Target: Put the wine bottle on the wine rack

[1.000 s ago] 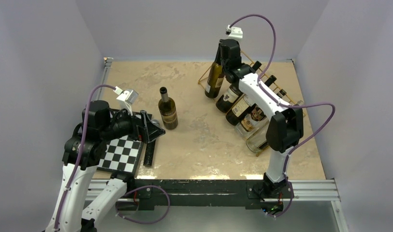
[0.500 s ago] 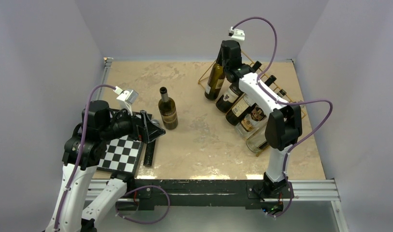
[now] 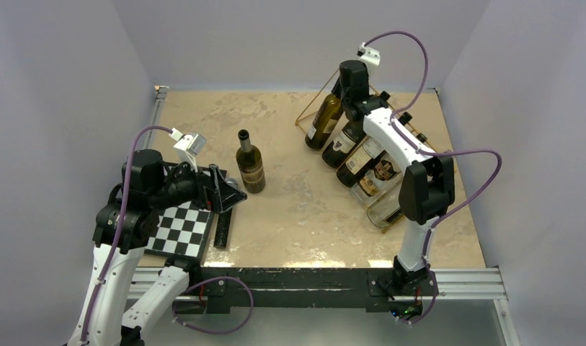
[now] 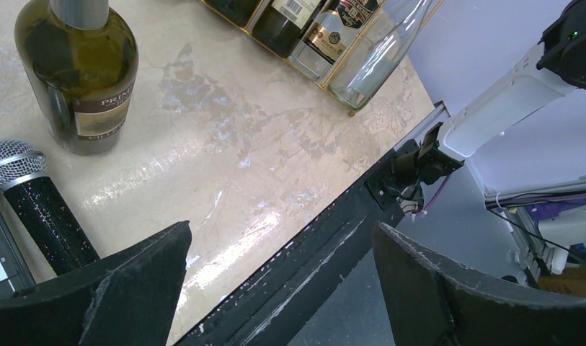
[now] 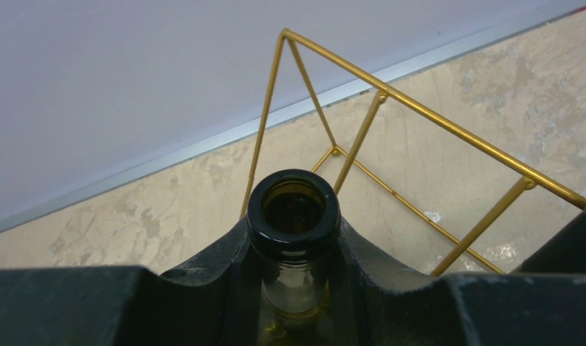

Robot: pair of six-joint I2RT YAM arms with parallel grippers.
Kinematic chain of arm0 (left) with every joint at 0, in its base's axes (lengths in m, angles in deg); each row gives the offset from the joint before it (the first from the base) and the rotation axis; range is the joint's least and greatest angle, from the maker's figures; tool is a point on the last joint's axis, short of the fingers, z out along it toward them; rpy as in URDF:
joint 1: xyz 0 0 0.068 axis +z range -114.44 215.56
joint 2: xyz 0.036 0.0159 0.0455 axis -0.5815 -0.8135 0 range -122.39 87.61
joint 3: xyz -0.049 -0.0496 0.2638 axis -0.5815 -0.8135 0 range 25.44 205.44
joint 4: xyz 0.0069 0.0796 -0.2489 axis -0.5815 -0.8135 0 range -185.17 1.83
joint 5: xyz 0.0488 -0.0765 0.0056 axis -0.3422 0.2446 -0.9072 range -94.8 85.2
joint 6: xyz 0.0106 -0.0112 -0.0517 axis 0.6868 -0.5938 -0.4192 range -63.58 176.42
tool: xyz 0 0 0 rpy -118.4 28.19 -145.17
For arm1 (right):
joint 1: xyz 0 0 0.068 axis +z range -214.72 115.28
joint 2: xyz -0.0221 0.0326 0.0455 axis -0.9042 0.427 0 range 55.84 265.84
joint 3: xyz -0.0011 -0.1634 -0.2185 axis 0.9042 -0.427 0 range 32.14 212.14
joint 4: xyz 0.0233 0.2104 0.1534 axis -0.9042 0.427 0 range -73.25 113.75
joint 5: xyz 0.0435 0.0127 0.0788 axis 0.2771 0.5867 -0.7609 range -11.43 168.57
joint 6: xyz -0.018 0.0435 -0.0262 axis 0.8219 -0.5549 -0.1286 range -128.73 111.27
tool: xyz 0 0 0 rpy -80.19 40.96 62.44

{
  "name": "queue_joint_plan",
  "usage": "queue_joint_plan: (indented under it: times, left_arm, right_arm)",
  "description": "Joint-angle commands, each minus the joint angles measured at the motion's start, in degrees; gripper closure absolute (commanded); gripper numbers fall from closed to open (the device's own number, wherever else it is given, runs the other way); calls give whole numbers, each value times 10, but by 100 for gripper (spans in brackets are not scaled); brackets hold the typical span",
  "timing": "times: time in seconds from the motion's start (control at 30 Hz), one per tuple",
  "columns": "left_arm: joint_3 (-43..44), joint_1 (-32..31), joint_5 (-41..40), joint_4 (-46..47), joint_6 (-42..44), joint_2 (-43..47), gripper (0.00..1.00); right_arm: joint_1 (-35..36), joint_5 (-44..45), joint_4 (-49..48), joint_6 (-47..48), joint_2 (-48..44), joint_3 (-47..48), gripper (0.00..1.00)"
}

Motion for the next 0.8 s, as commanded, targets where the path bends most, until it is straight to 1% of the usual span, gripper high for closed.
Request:
queue_joint_plan:
  times: [0.0, 0.13, 0.33, 0.37, 0.53, 0.63, 0.77]
  left_arm:
    - [-2, -5, 8, 25, -10, -1, 1]
    - [-2, -4, 7, 26, -9, -3, 1]
    - [-3, -5, 6, 25, -9, -5, 1]
    - [-3, -4, 6, 26, -9, -6, 1]
    - [-4, -4, 5, 26, -8, -8, 1]
    - [-5, -4, 4, 25, -7, -8, 1]
    - [-6, -4, 4, 25, -4, -6, 1]
  right_arm:
    - [-12, -22, 32, -73, -13, -23, 72]
    - [-37, -58, 33, -110, -13, -36, 73]
    - [-58, -90, 53, -117, 2, -15, 74]
    - [-59, -95, 56, -118, 5, -11, 73]
    - [-63, -106, 62, -136, 16, -12, 62]
    - [-64, -99, 86, -156, 25, -3, 56]
    - [-68, -93, 122, -173, 39, 22, 52]
